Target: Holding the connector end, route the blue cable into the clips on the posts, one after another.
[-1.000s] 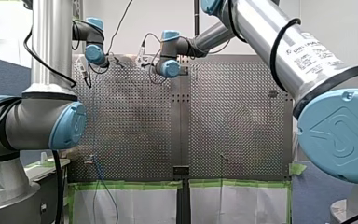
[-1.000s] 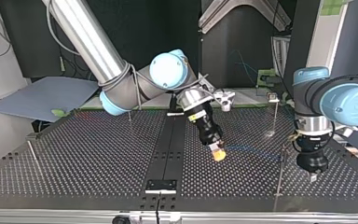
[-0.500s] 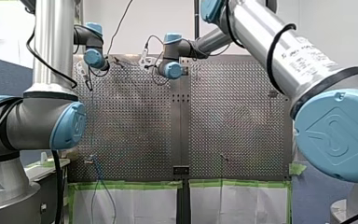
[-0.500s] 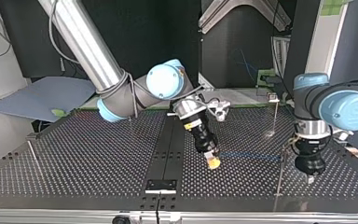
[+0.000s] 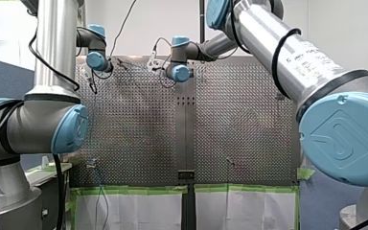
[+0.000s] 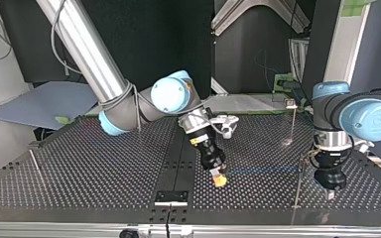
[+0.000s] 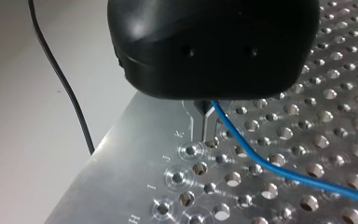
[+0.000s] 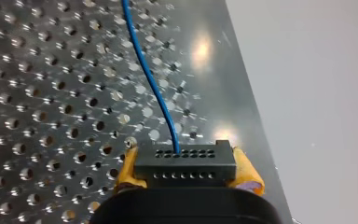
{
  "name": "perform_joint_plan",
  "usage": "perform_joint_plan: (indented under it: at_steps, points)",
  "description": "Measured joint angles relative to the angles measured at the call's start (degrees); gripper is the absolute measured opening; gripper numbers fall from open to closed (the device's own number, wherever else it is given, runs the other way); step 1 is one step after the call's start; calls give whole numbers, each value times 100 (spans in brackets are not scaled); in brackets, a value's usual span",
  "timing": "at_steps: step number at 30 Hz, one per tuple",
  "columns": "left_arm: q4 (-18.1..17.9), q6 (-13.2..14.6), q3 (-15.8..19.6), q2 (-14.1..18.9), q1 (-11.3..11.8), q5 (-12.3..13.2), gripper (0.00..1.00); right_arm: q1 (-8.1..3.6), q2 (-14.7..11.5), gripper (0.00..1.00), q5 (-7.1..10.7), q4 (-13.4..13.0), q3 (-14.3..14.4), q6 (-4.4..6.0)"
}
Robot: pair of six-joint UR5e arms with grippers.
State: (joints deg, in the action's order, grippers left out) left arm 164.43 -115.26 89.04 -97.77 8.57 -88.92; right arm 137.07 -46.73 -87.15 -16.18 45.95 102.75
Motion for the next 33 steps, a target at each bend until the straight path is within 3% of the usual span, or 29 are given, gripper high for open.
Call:
perform_joint_plan:
  at_steps: [5,7,8,10,11,12,13,14,16,17,19,20,22,24,33]
  points:
    - [-35,-124,-1,-6,-9,20,0,-17,1,0,-22,56,-85,55]
    - [-41,-168,-1,-6,-11,24,10,-23,0,0,-27,69,-102,60]
    - [-44,-193,-1,-6,-12,26,10,-25,0,0,-28,72,-106,60]
    - [-47,-237,0,-5,-13,20,30,-31,1,0,-29,79,-112,61]
    - [-48,-271,0,-4,-9,10,30,-32,1,0,-30,82,-113,61]
    - [-51,-300,0,-3,-5,0,37,-36,1,0,-30,86,-113,61]
    - [-57,-333,0,-4,-1,-10,50,-44,0,0,-29,93,-114,59]
    - [-79,-383,0,-4,5,-18,50,-53,1,0,-29,99,-114,58]
    - [-138,-469,-1,-3,10,-8,68,-75,1,0,-30,118,-115,53]
    - [-190,-535,-1,-3,8,6,68,-83,1,0,-30,126,-115,51]
    - [-276,-635,0,-1,0,17,85,-96,1,0,-29,144,-116,46]
    - [-311,-700,2,0,-5,16,85,-99,0,0,-28,151,-115,44]
    - [-333,-787,1,0,-8,15,96,-105,1,0,-25,168,-115,37]
    - [-324,-872,-1,0,-2,15,100,-111,1,0,-25,183,-114,32]
    - [11,-976,1,0,-26,-118,100,-119,1,0,-22,207,-115,20]
